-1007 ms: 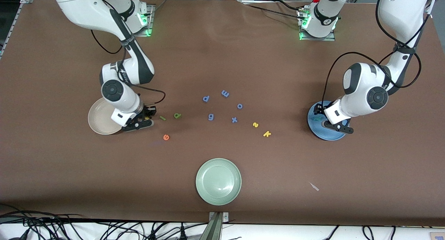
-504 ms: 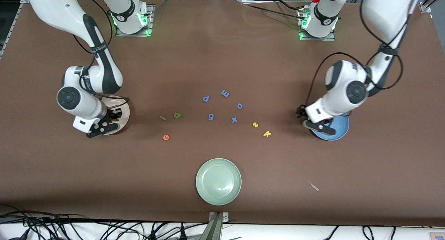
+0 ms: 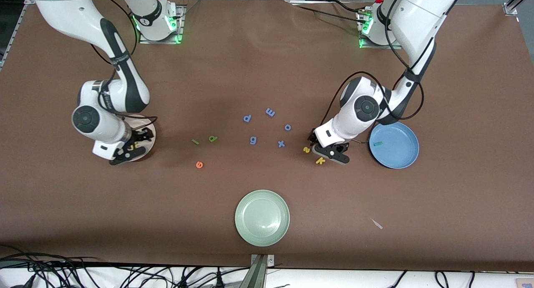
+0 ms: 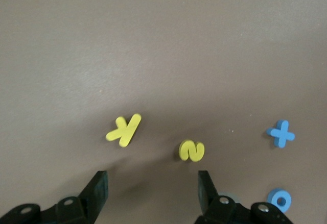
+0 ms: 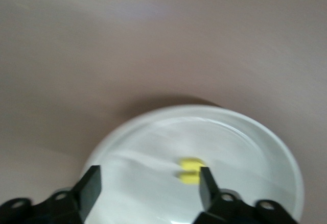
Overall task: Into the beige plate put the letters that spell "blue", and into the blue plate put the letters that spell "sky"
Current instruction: 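Grab yellow k with the left gripper while the right gripper grabs green stick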
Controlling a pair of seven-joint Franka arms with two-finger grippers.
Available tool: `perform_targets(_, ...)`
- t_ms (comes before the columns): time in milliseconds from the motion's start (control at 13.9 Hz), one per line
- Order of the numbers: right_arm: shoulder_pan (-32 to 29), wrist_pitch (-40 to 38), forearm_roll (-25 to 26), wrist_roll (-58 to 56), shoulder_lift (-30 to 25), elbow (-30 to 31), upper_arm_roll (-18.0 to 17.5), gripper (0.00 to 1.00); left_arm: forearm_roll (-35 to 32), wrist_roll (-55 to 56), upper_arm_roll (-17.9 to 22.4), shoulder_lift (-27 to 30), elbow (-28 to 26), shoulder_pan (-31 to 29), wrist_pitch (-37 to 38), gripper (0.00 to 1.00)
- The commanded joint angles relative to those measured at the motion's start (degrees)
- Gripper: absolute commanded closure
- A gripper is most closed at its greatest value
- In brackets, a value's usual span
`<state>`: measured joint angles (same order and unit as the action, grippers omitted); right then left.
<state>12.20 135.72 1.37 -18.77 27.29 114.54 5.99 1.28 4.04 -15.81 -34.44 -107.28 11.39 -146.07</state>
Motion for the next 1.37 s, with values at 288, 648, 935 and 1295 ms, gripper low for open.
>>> perform_targets(288, 0.46, -0.37, -0.75, 1.98, -0.14, -1.59, -9.76, 0.0, 0.04, -0.96, 3.68, -6.6, 7.35, 2.41, -1.76, 0.3)
perform_targets(648, 2.03, 2.16, -0.05, 1.02, 0.74, -1.51, -12.06, 0.0, -0.05, -0.96, 3.77, -8.1, 6.91, 2.94, -3.69, 0.28)
perform_targets(935, 3.54, 7.18, 0.39, 0.93, 3.46, -1.42, -12.06, 0.0, -2.33, -2.1, 3.94, -8.62, 6.91, 2.94, -3.88, 0.69)
perform_targets(1295, 3.8, 9.64, 3.03, 0.84, 5.66, -1.33, -12.06, 0.06, -5.06, -2.1, 4.12, -8.28, 6.82, 2.76, -3.88, 1.0)
